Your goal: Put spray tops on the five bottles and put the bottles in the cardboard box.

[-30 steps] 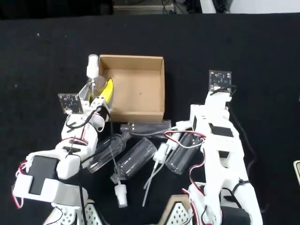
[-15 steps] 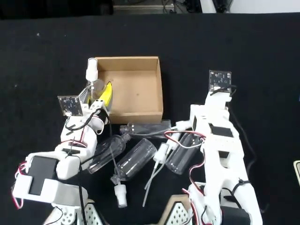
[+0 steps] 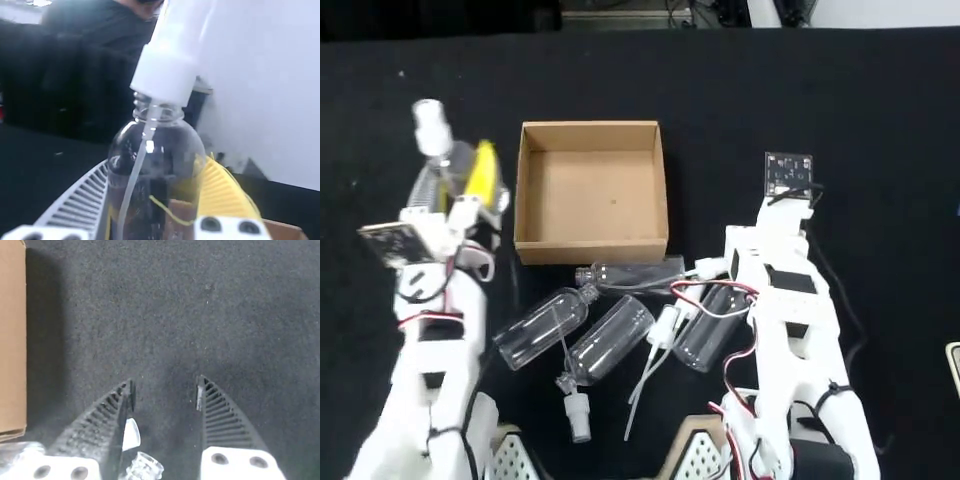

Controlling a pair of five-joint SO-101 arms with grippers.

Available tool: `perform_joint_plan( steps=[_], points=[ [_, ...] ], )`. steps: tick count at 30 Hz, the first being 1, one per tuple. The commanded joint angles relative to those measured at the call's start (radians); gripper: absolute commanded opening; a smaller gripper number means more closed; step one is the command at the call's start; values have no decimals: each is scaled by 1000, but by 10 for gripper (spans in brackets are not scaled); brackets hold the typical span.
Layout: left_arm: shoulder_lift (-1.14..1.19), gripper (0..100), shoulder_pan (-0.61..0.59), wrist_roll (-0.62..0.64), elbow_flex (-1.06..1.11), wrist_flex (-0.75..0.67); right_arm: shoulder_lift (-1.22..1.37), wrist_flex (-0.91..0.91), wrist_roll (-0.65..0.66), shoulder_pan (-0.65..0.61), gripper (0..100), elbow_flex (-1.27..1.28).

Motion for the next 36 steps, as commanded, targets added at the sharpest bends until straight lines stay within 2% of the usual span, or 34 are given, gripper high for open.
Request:
perform_joint_plan(
  steps=[1, 4, 8, 11, 15, 21, 24, 30, 36],
  points=[
    [-238, 75, -159, 0, -104, 307, -42, -29, -2, 12, 173, -7],
    [-287, 75, -283, 0, -122, 404, -42, -29, -2, 12, 173, -7],
    [-285, 75, -466, -2, -84, 391, -42, -29, -2, 12, 173, -5],
    [-249, 75, -558, -26, -53, 353, -42, -29, -2, 11, 173, -5],
    [-132, 75, -633, -172, -22, 227, -42, -29, -2, 11, 173, -4],
    [66, 74, -682, -155, 65, -38, -42, -29, -2, 11, 173, -4],
    [175, 30, -682, -147, 67, -103, -42, -29, -2, 11, 173, -4],
    [396, 30, -684, -155, 30, -236, -42, -29, -2, 11, 173, -4],
    [609, 30, -685, -157, 30, -509, -42, -29, -2, 11, 173, -4]
  ],
)
